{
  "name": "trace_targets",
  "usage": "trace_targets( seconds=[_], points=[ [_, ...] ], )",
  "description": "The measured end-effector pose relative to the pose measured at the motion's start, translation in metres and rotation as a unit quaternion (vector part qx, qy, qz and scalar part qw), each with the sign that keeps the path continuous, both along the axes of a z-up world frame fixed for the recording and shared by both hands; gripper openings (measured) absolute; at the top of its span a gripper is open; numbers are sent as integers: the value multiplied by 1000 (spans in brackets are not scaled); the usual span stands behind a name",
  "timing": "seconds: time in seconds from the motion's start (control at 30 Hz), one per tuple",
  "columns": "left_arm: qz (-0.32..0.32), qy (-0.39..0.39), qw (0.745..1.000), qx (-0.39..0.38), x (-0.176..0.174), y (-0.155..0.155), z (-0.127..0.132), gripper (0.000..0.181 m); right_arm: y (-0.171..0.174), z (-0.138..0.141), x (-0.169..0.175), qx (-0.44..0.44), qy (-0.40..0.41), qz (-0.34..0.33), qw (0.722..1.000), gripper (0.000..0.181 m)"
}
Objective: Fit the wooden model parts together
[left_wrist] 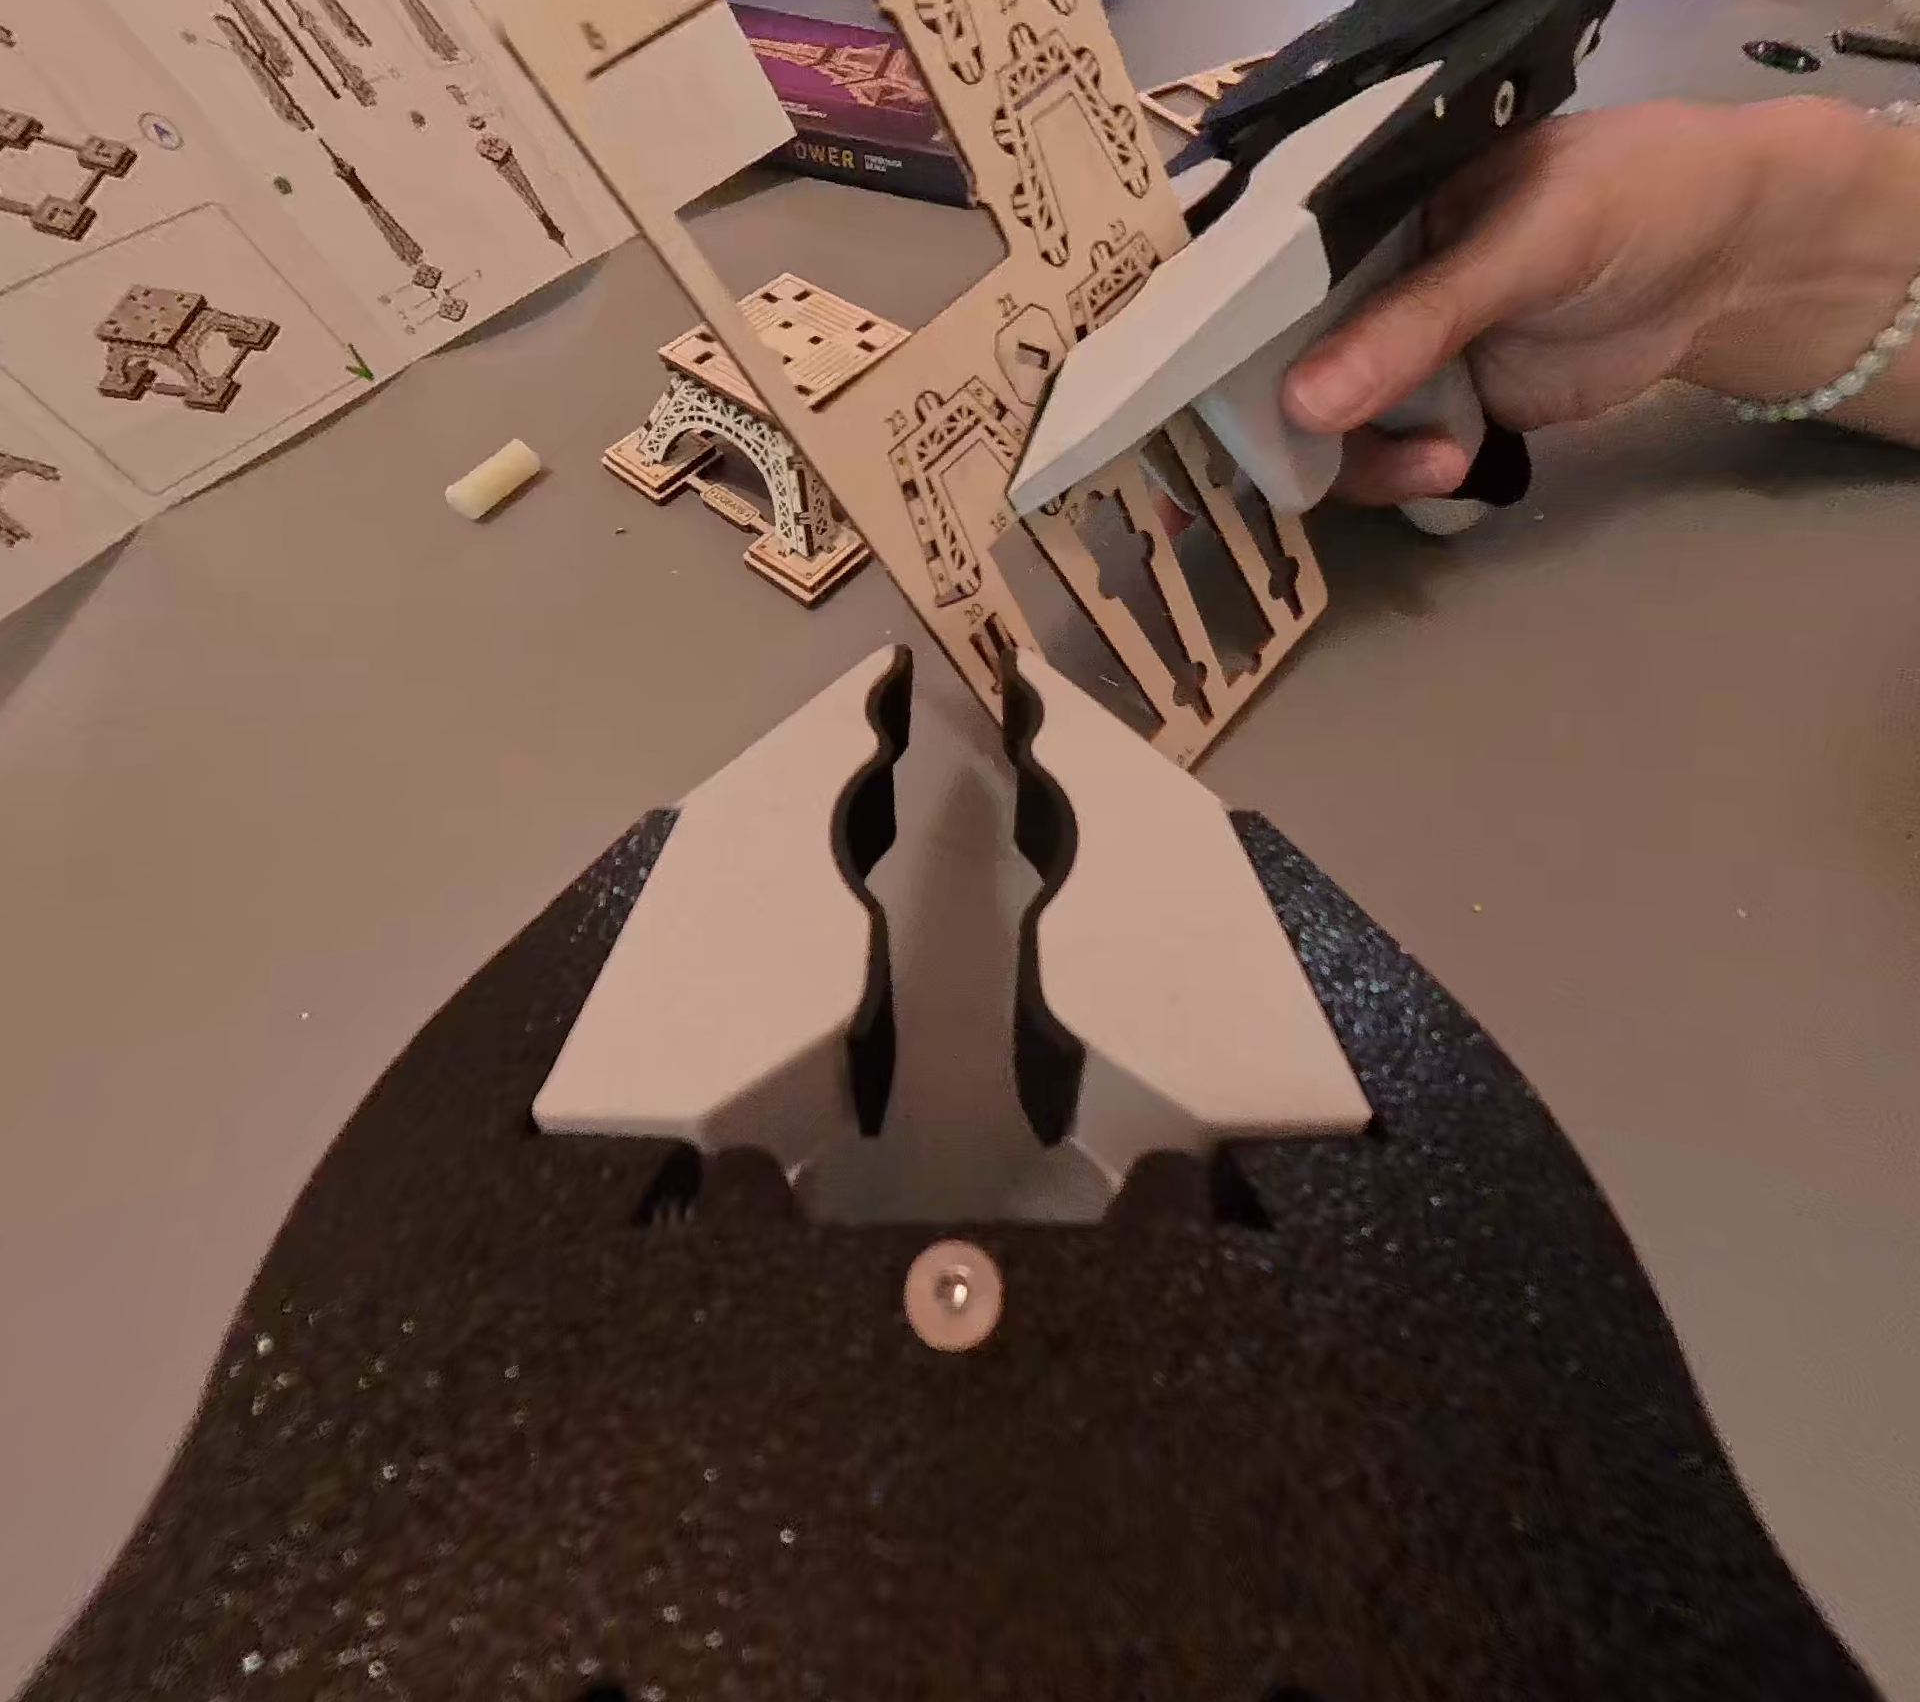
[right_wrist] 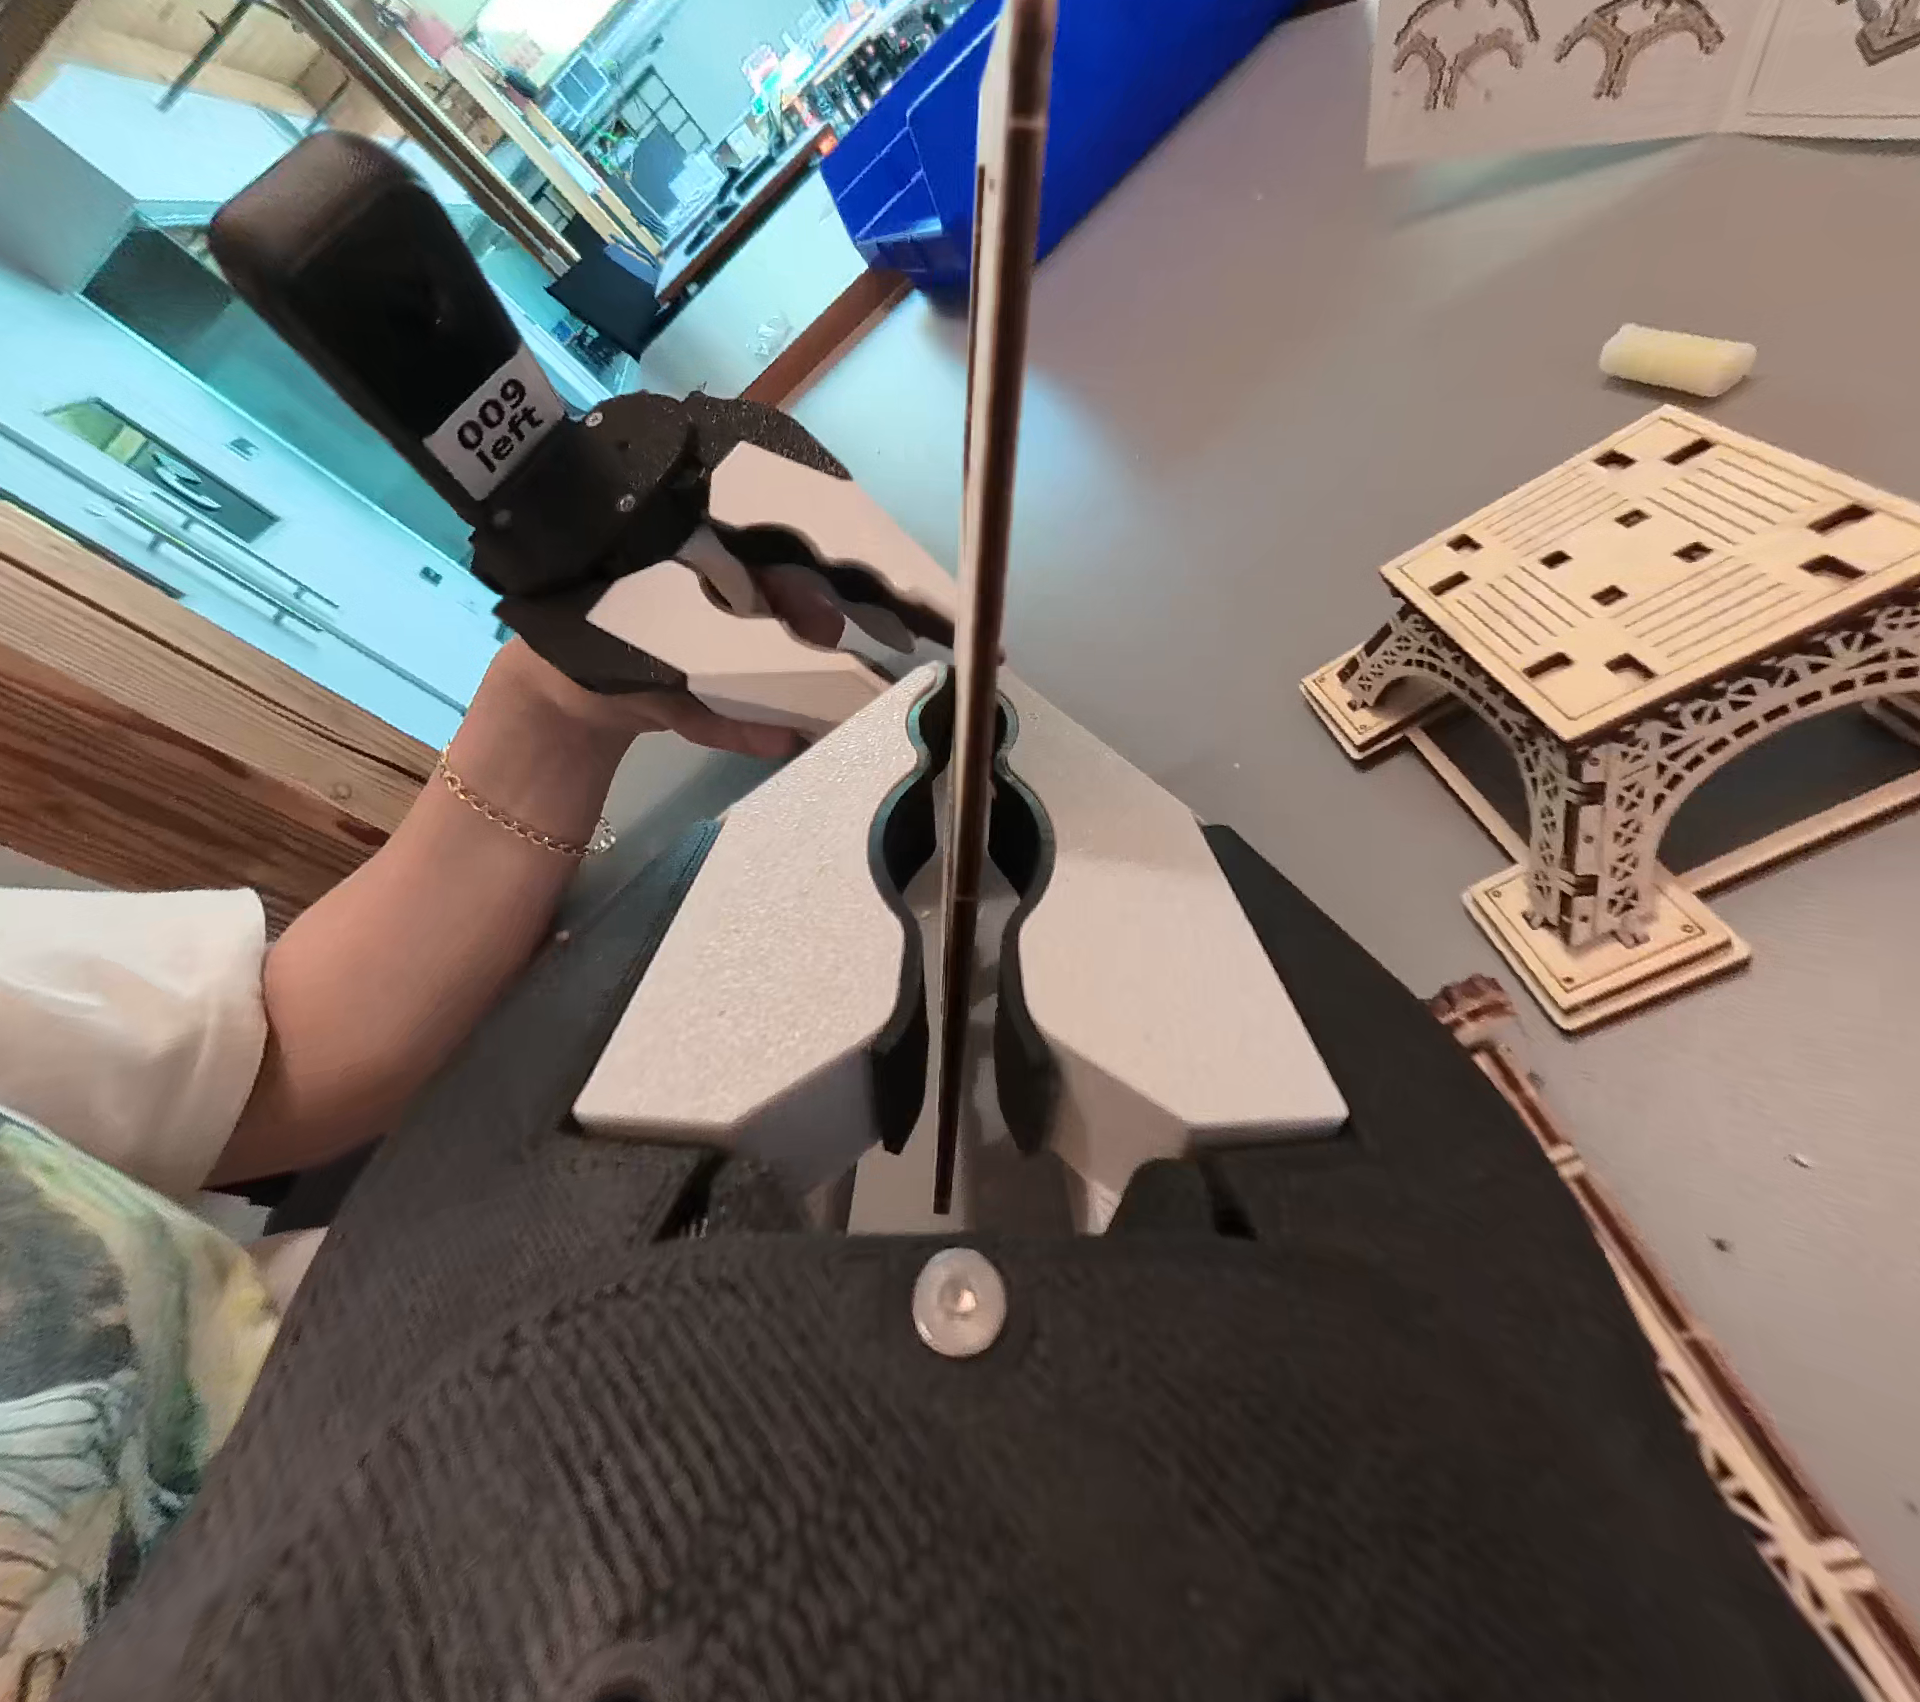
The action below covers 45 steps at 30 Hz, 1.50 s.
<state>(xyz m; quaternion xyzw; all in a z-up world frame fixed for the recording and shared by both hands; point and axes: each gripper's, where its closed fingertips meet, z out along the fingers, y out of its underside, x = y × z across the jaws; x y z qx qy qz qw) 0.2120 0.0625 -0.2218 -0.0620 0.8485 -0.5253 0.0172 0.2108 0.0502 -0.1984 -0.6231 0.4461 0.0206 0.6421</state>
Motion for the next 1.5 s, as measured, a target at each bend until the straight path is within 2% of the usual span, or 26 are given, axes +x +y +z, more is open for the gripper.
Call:
trace_targets(
  seconds=[0.17, 0.5, 0.93, 1.0, 1.1, 1.13, 1.27, 1.33, 1.43, 1.5],
  points=[
    [-8, 6, 1000, -7, -2, 0, 2, 9, 1, 0, 0, 1, 1, 4, 1000, 1],
    [-11, 7, 1000, 5, 0, -2, -2, 9, 0, -2, 2, -5, 5, 4, 1000, 1],
    [80, 63, 993, 56, 5, -7, -13, 7, -7, -10, 9, -11, 33, -23, 999, 2],
    [98, 32, 992, 68, 7, -9, -12, 7, -9, -10, 10, -8, 34, -31, 999, 2],
    [102, -73, 987, 99, 11, -11, -7, 8, -12, -8, 11, 9, 35, -36, 999, 1],
    [98, -85, 987, 100, 11, -11, -5, 10, -12, -6, 11, 20, 35, -30, 999, 1],
    [83, -19, 996, 40, 16, 1, 5, 34, -6, 0, 4, 58, 37, 12, 998, 0],
    [66, 4, 998, 11, 16, 11, 13, 24, -6, 2, 3, 70, 34, 22, 997, 0],
    [34, -25, 999, -34, 12, 20, 31, 22, -3, 9, -4, 89, 23, 57, 994, 0],
    [-12, -40, 998, -56, -1, 20, 38, 19, -2, 22, -10, 125, -3, 89, 988, 0]
  ],
)
